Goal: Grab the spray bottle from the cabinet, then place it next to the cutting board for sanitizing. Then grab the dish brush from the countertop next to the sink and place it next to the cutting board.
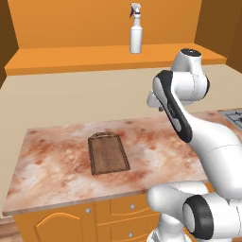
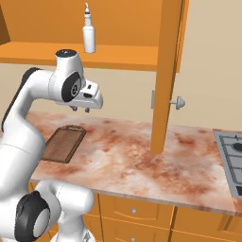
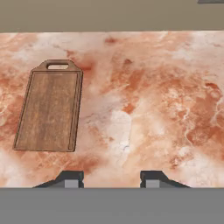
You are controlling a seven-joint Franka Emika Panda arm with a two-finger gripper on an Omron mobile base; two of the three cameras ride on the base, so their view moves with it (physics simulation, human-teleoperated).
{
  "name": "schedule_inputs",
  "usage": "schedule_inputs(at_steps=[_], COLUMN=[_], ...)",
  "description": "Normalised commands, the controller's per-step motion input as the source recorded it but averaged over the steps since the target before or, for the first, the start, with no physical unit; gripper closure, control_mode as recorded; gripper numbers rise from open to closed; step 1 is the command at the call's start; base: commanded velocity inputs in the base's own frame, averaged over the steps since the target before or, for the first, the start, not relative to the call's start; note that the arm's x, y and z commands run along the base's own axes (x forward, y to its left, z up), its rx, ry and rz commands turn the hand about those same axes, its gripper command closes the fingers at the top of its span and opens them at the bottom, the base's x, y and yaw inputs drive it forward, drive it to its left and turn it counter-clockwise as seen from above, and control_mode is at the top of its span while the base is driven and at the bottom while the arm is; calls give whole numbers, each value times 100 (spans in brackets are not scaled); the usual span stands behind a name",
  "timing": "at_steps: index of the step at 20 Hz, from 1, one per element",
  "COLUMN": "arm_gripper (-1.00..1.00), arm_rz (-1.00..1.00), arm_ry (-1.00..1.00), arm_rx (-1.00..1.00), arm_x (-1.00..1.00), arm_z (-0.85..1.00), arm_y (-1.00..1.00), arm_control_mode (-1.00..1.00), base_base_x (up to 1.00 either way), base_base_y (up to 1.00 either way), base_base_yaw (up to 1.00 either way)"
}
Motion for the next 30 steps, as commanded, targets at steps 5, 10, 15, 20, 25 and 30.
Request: schedule_inputs(at_steps=[5, 10, 15, 20, 25, 30], arm_gripper=[-100, -100, -100, -100, -100, -100], arm_rz=[0, 0, 0, 0, 0, 0], arm_ry=[0, -15, -58, -58, -54, -48], arm_rx=[0, 0, 18, 23, 8, 0], arm_x=[-29, -74, -64, -40, -32, -18], arm_z=[0, 2, 33, 66, 83, 79], arm_y=[0, -10, -2, 0, 0, 5], arm_control_mode=[-100, -100, -100, -100, -100, -100], base_base_x=[0, 0, 0, 0, 0, 0], base_base_y=[0, 0, 0, 0, 0, 0], base_base_yaw=[0, 0, 0, 0, 0, 0])
